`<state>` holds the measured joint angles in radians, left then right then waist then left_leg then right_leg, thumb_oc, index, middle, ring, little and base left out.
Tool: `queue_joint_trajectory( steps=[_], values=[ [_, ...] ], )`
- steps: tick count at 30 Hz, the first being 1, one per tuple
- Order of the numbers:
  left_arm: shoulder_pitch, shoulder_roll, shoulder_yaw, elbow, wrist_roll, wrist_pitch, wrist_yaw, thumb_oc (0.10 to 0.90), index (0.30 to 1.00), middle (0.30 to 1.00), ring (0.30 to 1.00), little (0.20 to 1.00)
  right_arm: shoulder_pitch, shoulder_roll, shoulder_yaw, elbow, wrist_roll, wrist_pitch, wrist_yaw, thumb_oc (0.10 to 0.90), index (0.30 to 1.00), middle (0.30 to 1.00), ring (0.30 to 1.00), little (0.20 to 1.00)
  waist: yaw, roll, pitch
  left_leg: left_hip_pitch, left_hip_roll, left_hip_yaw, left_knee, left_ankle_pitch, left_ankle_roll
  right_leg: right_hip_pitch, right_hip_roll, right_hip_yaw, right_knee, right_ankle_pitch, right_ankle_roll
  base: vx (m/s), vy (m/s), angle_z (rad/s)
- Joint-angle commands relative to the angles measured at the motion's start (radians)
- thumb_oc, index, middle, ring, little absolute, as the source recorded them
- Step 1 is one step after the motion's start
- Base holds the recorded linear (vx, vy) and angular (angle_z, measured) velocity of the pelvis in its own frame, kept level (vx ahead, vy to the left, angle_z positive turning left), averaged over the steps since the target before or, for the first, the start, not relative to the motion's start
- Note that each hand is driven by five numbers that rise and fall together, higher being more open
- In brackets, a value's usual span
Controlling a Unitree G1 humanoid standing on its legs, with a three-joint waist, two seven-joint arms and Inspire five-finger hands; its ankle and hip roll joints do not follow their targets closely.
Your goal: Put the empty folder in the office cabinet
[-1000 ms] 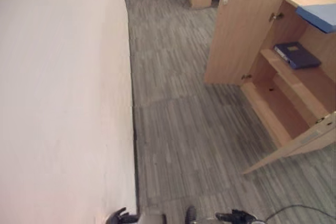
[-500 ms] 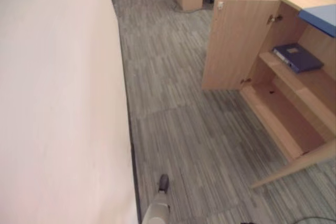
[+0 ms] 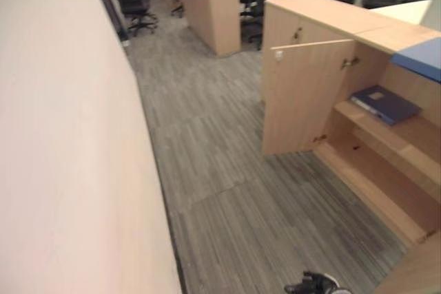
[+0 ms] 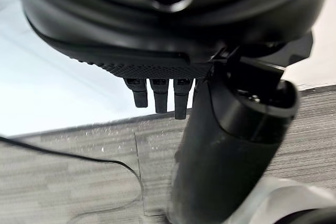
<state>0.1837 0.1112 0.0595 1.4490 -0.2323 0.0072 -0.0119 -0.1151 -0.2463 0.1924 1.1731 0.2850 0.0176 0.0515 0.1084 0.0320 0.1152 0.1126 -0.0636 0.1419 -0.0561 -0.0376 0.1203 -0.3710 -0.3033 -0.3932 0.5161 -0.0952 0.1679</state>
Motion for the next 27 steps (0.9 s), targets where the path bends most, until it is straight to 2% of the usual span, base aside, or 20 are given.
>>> queue_joint_trajectory(
  steps=[1, 2, 3, 4, 5, 6, 10, 11, 12, 14, 16, 18, 19, 20, 21, 22, 24, 25, 26, 27],
  values=[
    [-0.004, 0.121, 0.012, 0.016, -0.02, -0.018, 0.044, 0.8, 0.9, 0.9, 0.9, 0.9, -0.031, -0.001, -0.014, 0.05, 0.043, 0.007, -0.011, 0.8, 0.9, 0.9, 0.9, 0.9, -0.012, -0.019, 0.106, -0.007, -0.045, -0.107, -0.031, 0.052, -0.085, 0.143, 0.048, -0.039, -0.349, 0.364, -0.003, 0.32, -0.143, 0.2],
    [-0.01, 0.124, 0.019, 0.018, -0.012, -0.018, 0.042, 0.8, 0.9, 0.9, 0.9, 0.9, -0.032, 0.004, -0.014, 0.04, 0.049, 0.006, -0.012, 0.8, 0.9, 0.9, 0.9, 0.9, -0.027, -0.051, 0.112, 0.018, -0.062, -0.127, -0.031, 0.029, -0.09, 0.116, 0.062, -0.087, -0.446, 0.409, 0.024, 0.19, -0.101, 0.17],
    [-0.009, 0.124, 0.02, 0.018, -0.012, -0.018, 0.041, 0.8, 0.9, 0.9, 0.9, 0.9, -0.031, 0.004, -0.014, 0.04, 0.049, 0.006, -0.012, 0.8, 0.9, 0.9, 0.9, 0.9, -0.026, -0.044, 0.114, 0.026, -0.053, -0.127, -0.031, 0.022, -0.092, 0.128, 0.072, -0.091, -0.454, 0.41, 0.025, 0.46, -0.214, 0.5],
    [-0.015, 0.133, 0.03, 0.024, 0.0, -0.018, 0.038, 0.8, 0.9, 0.9, 0.9, 0.9, -0.029, 0.007, -0.01, 0.036, 0.046, 0.006, -0.011, 0.8, 0.9, 0.9, 0.9, 0.9, -0.024, -0.06, 0.108, 0.05, -0.05, -0.138, -0.031, -0.013, -0.103, 0.135, 0.085, -0.13, -0.514, 0.414, 0.049, 0.21, -0.11, 0.57],
    [-0.016, 0.134, 0.029, 0.024, 0.001, -0.018, 0.038, 0.8, 0.9, 0.9, 0.9, 0.9, -0.029, 0.007, -0.012, 0.036, 0.046, 0.005, -0.011, 0.8, 0.9, 0.9, 0.9, 0.9, -0.03, -0.066, 0.111, 0.043, -0.059, -0.136, -0.031, 0.0, -0.1, 0.134, 0.073, -0.15, -0.517, 0.427, 0.035, 0.35, -0.195, 0.55],
    [-0.009, 0.129, 0.034, 0.036, 0.019, -0.018, 0.039, 0.8, 0.9, 0.9, 0.9, 0.9, -0.019, 0.008, -0.013, 0.047, 0.054, 0.004, -0.011, 0.8, 0.9, 0.9, 0.9, 0.9, -0.014, -0.077, 0.089, 0.054, -0.055, -0.123, -0.031, -0.035, -0.11, 0.198, 0.079, -0.199, -0.576, 0.387, 0.009, 0.11, -0.083, 0.19],
    [-0.011, 0.123, 0.044, 0.048, 0.01, -0.014, 0.044, 0.8, 0.9, 0.9, 0.9, 0.9, -0.012, 0.003, -0.017, 0.073, 0.043, 0.007, -0.01, 0.8, 0.9, 0.9, 0.9, 0.9, -0.014, -0.065, 0.061, 0.075, -0.014, -0.121, -0.031, -0.059, -0.125, 0.195, 0.077, -0.199, -0.525, 0.341, -0.02, 0.34, -0.144, -0.17],
    [-0.02, 0.122, 0.043, 0.051, 0.011, -0.012, 0.044, 0.8, 0.9, 0.9, 0.9, 0.9, -0.008, -0.007, -0.025, 0.094, 0.041, 0.01, -0.011, 0.8, 0.9, 0.9, 0.9, 0.9, -0.012, -0.041, 0.05, 0.107, 0.031, -0.128, -0.031, -0.094, -0.14, 0.2, 0.094, -0.179, -0.486, 0.289, -0.023, 0.21, -0.095, 0.09],
    [-0.021, 0.121, 0.041, 0.051, 0.011, -0.013, 0.044, 0.8, 0.9, 0.9, 0.9, 0.9, -0.008, -0.009, -0.028, 0.095, 0.042, 0.01, -0.011, 0.8, 0.9, 0.9, 0.9, 0.9, -0.014, -0.047, 0.054, 0.1, 0.019, -0.125, -0.031, -0.078, -0.136, 0.194, 0.077, -0.198, -0.483, 0.304, -0.036, 0.35, -0.149, 0.02],
    [-0.047, 0.124, 0.016, 0.04, 0.007, -0.02, 0.048, 0.8, 0.9, 0.9, 0.9, 0.9, -0.001, -0.027, -0.052, 0.124, 0.056, 0.009, -0.021, 0.8, 0.9, 0.9, 0.9, 0.9, -0.03, -0.021, 0.047, 0.118, 0.091, -0.109, 0.003, -0.117, -0.172, 0.196, 0.091, -0.174, -0.414, 0.222, -0.048, 0.33, -0.184, -0.08],
    [-0.064, 0.128, 0.005, 0.024, -0.001, -0.027, 0.051, 0.8, 0.9, 0.9, 0.9, 0.9, 0.002, -0.033, -0.06, 0.135, 0.059, 0.006, -0.026, 0.8, 0.9, 0.9, 0.9, 0.9, -0.038, -0.018, 0.051, 0.102, 0.115, -0.103, 0.068, -0.111, -0.191, 0.204, 0.097, -0.17, -0.402, 0.203, -0.058, 0.24, -0.191, 0.15],
    [-0.084, 0.135, -0.013, -0.009, -0.018, -0.039, 0.057, 0.8, 0.9, 0.9, 0.9, 0.9, 0.019, -0.032, -0.057, 0.164, 0.058, 0.007, -0.027, 0.8, 0.9, 0.9, 0.9, 0.9, -0.046, -0.026, 0.066, 0.043, 0.152, -0.078, 0.304, -0.019, -0.222, 0.275, 0.144, -0.146, -0.419, 0.15, -0.101, 0.2, -0.232, -0.03],
    [-0.083, 0.135, -0.013, -0.009, -0.019, -0.039, 0.057, 0.8, 0.9, 0.9, 0.9, 0.9, 0.019, -0.032, -0.057, 0.164, 0.058, 0.007, -0.027, 0.8, 0.9, 0.9, 0.9, 0.9, -0.046, -0.026, 0.066, 0.039, 0.155, -0.079, 0.312, -0.022, -0.224, 0.276, 0.147, -0.146, -0.421, 0.149, -0.103, 0.18, -0.258, -0.26],
    [-0.085, 0.137, -0.019, -0.027, -0.024, -0.037, 0.056, 0.8, 0.9, 0.9, 0.9, 0.9, 0.032, -0.034, -0.058, 0.173, 0.055, 0.012, -0.022, 0.8, 0.9, 0.9, 0.9, 0.9, -0.043, -0.06, 0.082, -0.052, 0.137, -0.086, 0.542, 0.108, -0.202, 0.314, 0.157, -0.126, -0.438, 0.128, -0.155, 0.19, -0.241, -0.06],
    [-0.084, 0.136, -0.019, -0.037, -0.031, -0.036, 0.059, 0.8, 0.9, 0.9, 0.9, 0.9, 0.038, -0.04, -0.065, 0.174, 0.061, 0.013, -0.025, 0.8, 0.9, 0.9, 0.9, 0.9, -0.032, -0.074, 0.094, -0.107, 0.118, -0.103, 0.671, 0.152, -0.197, 0.335, 0.165, -0.099, -0.444, 0.113, -0.174, 0.19, -0.235, 0.02],
    [-0.084, 0.136, -0.019, -0.037, -0.031, -0.036, 0.059, 0.8, 0.9, 0.9, 0.9, 0.9, 0.038, -0.04, -0.065, 0.174, 0.061, 0.013, -0.025, 0.8, 0.9, 0.9, 0.9, 0.9, -0.032, -0.072, 0.093, -0.111, 0.121, -0.104, 0.678, 0.149, -0.198, 0.333, 0.167, -0.1, -0.443, 0.113, -0.175, 0.17, -0.136, -0.17],
    [-0.084, 0.128, -0.026, -0.037, -0.033, -0.038, 0.065, 0.8, 0.9, 0.9, 0.9, 0.9, 0.046, -0.049, -0.081, 0.181, 0.075, 0.017, -0.028, 0.8, 0.9, 0.9, 0.9, 0.9, -0.021, -0.088, 0.104, -0.224, 0.123, -0.074, 0.771, 0.121, -0.178, 0.372, 0.162, -0.057, -0.454, 0.093, -0.179, 0.24, -0.076, -1.32],
    [-0.082, 0.124, -0.03, -0.037, -0.033, -0.039, 0.067, 0.8, 0.9, 0.9, 0.9, 0.9, 0.046, -0.052, -0.086, 0.185, 0.08, 0.018, -0.031, 0.8, 0.9, 0.9, 0.9, 0.9, -0.013, -0.1, 0.106, -0.285, 0.12, -0.066, 0.764, 0.093, -0.167, 0.392, 0.155, -0.032, -0.464, 0.087, -0.172, 0.2, -0.008, -1.52],
    [-0.082, 0.124, -0.03, -0.037, -0.033, -0.039, 0.067, 0.8, 0.9, 0.9, 0.9, 0.9, 0.046, -0.052, -0.086, 0.185, 0.08, 0.018, -0.031, 0.8, 0.9, 0.9, 0.9, 0.9, -0.01, -0.097, 0.106, -0.286, 0.124, -0.064, 0.768, 0.09, -0.167, 0.391, 0.158, -0.03, -0.463, 0.087, -0.173, 0.35, 0.103, -0.55],
    [-0.076, 0.119, -0.035, -0.035, -0.029, -0.038, 0.068, 0.8, 0.9, 0.9, 0.9, 0.9, 0.049, -0.051, -0.088, 0.189, 0.081, 0.019, -0.029, 0.8, 0.9, 0.9, 0.9, 0.9, 0.012, -0.105, 0.107, -0.352, 0.141, -0.061, 0.642, 0.071, -0.158, 0.427, 0.153, 0.027, -0.481, 0.087, -0.15, 0.47, 0.246, -0.36]
  ],
)
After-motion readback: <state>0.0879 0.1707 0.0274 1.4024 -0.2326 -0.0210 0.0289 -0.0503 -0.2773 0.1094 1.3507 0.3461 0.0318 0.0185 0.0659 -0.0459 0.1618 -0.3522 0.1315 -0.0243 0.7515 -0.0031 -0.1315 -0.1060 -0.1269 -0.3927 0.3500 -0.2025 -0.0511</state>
